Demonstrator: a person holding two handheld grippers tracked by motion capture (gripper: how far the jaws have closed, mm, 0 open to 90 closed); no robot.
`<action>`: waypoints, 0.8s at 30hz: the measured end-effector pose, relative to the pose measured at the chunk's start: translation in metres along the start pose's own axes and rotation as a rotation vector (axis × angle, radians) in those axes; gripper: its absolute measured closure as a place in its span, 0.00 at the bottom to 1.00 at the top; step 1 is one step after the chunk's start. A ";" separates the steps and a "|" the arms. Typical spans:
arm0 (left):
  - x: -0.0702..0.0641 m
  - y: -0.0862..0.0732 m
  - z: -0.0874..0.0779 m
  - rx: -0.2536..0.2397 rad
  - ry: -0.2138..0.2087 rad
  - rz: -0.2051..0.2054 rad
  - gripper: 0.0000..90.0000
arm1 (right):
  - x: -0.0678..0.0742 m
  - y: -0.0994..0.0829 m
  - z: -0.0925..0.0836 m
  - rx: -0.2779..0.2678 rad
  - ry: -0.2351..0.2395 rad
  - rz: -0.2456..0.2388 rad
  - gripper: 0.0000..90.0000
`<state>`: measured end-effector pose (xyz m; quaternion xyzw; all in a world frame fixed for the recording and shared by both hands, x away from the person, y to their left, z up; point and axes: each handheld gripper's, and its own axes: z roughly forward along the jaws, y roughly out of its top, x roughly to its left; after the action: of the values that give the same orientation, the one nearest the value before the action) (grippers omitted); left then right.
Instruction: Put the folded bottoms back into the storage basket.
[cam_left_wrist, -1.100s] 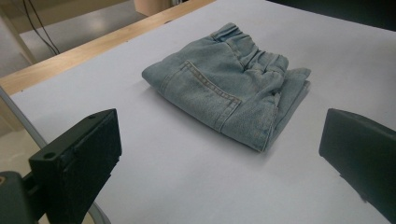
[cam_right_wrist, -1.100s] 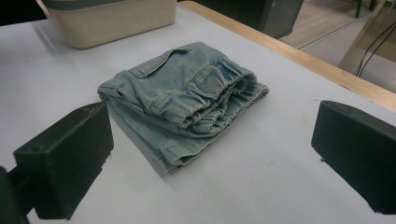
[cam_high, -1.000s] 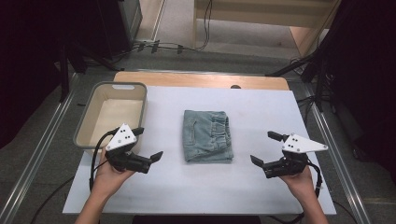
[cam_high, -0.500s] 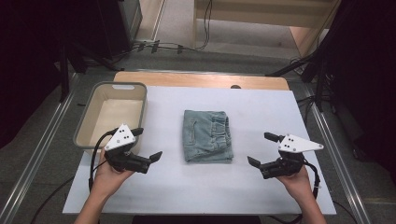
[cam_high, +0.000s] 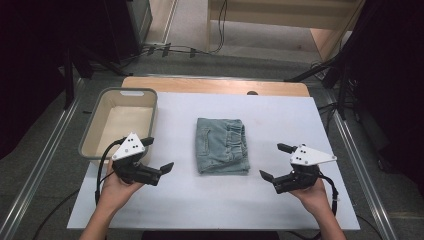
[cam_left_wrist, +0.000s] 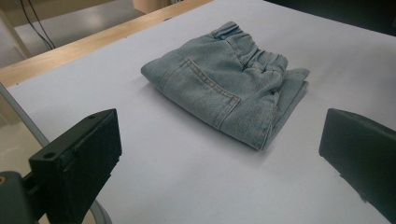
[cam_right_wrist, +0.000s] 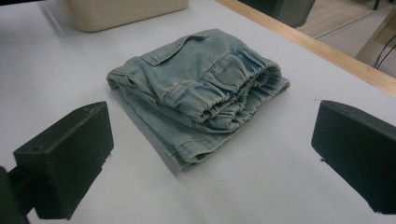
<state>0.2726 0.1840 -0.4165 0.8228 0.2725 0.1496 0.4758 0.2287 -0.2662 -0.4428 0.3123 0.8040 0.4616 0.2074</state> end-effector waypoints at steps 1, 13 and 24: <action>0.000 0.000 0.000 0.003 -0.001 0.000 0.00 | 0.000 0.000 0.001 0.004 0.002 0.001 0.00; 0.000 0.000 0.000 -0.001 -0.007 -0.001 0.00 | 0.008 -0.001 0.020 0.050 0.032 -0.038 0.00; -0.001 0.001 0.000 0.004 -0.007 0.005 0.00 | 0.012 -0.005 0.034 0.081 0.059 -0.057 0.00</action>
<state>0.2719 0.1833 -0.4152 0.8249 0.2691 0.1471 0.4748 0.2396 -0.2385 -0.4641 0.2838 0.8363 0.4315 0.1838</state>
